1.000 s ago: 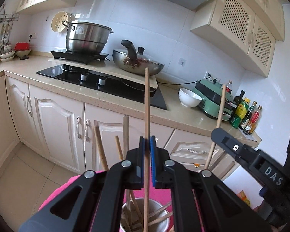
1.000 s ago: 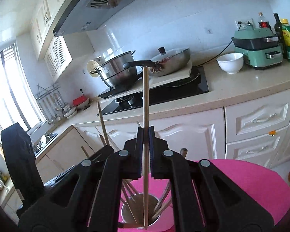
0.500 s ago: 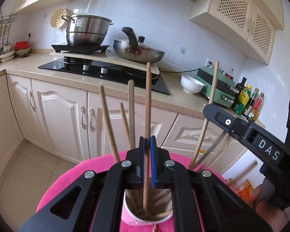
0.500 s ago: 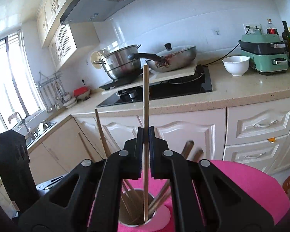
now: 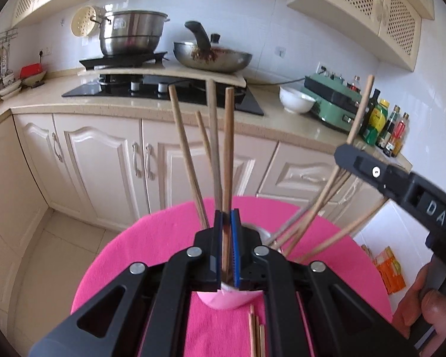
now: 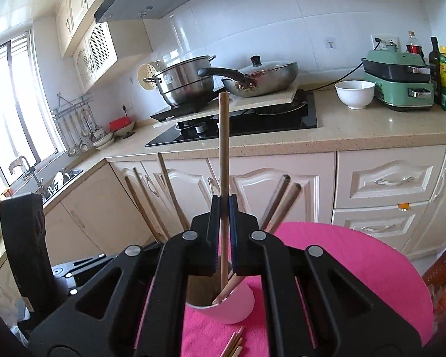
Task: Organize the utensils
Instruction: 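Open the left tool to drop its chopstick in the cup while the right tool releases its own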
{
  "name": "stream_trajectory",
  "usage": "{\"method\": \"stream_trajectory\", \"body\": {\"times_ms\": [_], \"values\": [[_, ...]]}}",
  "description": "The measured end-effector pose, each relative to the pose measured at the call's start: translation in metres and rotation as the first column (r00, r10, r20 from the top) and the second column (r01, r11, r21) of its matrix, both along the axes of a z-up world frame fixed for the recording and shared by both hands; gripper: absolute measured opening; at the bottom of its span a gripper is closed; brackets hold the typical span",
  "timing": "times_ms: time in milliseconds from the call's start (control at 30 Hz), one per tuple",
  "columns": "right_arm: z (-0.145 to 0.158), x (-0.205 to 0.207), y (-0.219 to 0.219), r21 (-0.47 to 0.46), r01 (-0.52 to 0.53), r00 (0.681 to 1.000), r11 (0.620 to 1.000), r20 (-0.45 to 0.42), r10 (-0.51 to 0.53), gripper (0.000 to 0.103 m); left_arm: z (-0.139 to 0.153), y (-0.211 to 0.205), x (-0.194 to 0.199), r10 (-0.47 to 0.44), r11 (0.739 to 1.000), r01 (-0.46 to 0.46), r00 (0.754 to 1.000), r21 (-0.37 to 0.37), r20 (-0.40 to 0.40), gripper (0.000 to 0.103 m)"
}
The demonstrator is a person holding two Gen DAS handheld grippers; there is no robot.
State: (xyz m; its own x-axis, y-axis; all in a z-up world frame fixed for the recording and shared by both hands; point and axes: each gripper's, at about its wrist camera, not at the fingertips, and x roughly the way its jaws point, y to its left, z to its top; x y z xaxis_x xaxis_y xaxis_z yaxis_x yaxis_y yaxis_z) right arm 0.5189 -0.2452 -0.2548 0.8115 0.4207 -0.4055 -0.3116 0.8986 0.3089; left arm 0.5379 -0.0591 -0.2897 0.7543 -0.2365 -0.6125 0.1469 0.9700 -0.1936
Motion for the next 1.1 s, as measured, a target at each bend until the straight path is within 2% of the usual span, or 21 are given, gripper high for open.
{"method": "stream_trajectory", "body": {"times_ms": [133,233,500,1100], "values": [[0.001,-0.007,0.006,-0.026,-0.003,1.0,1.0,-0.012,0.002,0.007,-0.002,0.002,-0.006,-0.017,1.0,0.016,0.999,-0.027,-0.05,0.007],[0.002,-0.009,0.01,-0.049,-0.004,1.0,0.999,-0.024,0.003,0.007,0.002,0.004,-0.014,-0.003,1.0,0.002,0.999,-0.021,-0.046,0.025],[0.001,-0.008,0.016,-0.085,-0.007,0.997,0.996,-0.081,0.0,0.007,0.02,0.005,-0.026,0.04,0.998,-0.039,0.999,0.052,-0.026,0.029],[0.01,-0.014,0.022,-0.075,-0.019,0.991,0.997,-0.135,0.009,0.008,0.049,0.017,-0.036,0.086,0.994,-0.086,0.996,0.075,-0.001,0.033]]}}
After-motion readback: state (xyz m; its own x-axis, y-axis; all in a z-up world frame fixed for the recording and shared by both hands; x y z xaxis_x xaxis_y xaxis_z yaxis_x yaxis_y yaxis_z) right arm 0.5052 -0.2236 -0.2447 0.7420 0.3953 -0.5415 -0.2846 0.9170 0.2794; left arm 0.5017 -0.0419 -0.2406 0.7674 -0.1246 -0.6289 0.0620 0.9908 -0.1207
